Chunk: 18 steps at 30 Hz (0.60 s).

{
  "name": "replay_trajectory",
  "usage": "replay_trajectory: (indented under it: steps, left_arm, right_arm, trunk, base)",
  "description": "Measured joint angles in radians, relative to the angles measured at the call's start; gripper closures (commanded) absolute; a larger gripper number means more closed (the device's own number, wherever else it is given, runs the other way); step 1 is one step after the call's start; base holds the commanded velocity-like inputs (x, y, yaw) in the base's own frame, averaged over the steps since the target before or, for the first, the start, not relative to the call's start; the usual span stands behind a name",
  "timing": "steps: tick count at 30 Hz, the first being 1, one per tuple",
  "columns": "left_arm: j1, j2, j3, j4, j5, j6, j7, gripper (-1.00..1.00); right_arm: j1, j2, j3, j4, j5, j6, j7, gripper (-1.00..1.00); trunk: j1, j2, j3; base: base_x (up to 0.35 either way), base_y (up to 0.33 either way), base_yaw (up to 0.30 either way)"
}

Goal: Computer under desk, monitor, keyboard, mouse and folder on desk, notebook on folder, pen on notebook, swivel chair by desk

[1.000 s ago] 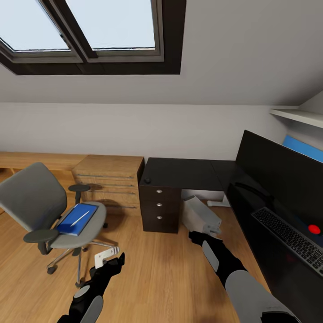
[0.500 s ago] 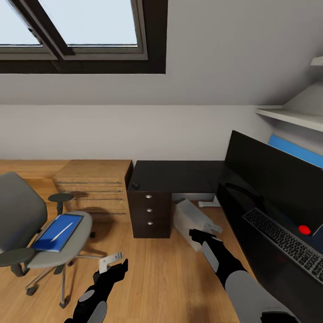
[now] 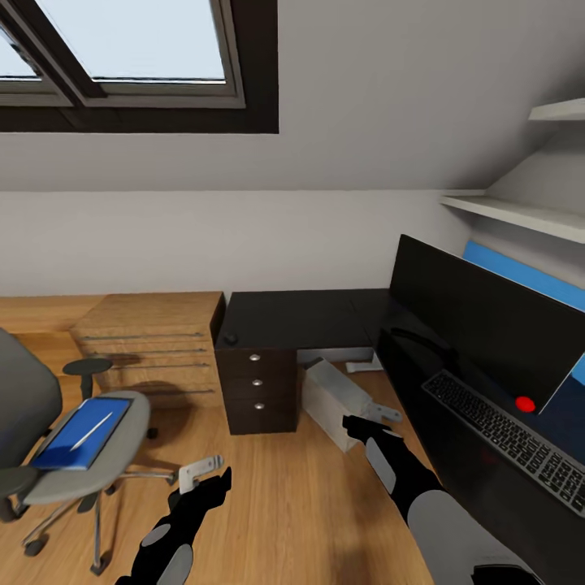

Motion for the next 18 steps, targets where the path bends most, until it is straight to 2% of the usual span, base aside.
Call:
replay_trajectory:
  steps: [18]
  left_arm:
    - [0.000, 0.000, -0.002, 0.000, -0.002, 0.000, 0.000, -1.00]
  right_arm:
    - [0.000, -0.005, 0.000, -0.002, 0.002, 0.000, 0.001, -1.00]
  trunk:
    - [0.000, 0.000, 0.000]
  base:
    - [0.258, 0.000, 0.000]
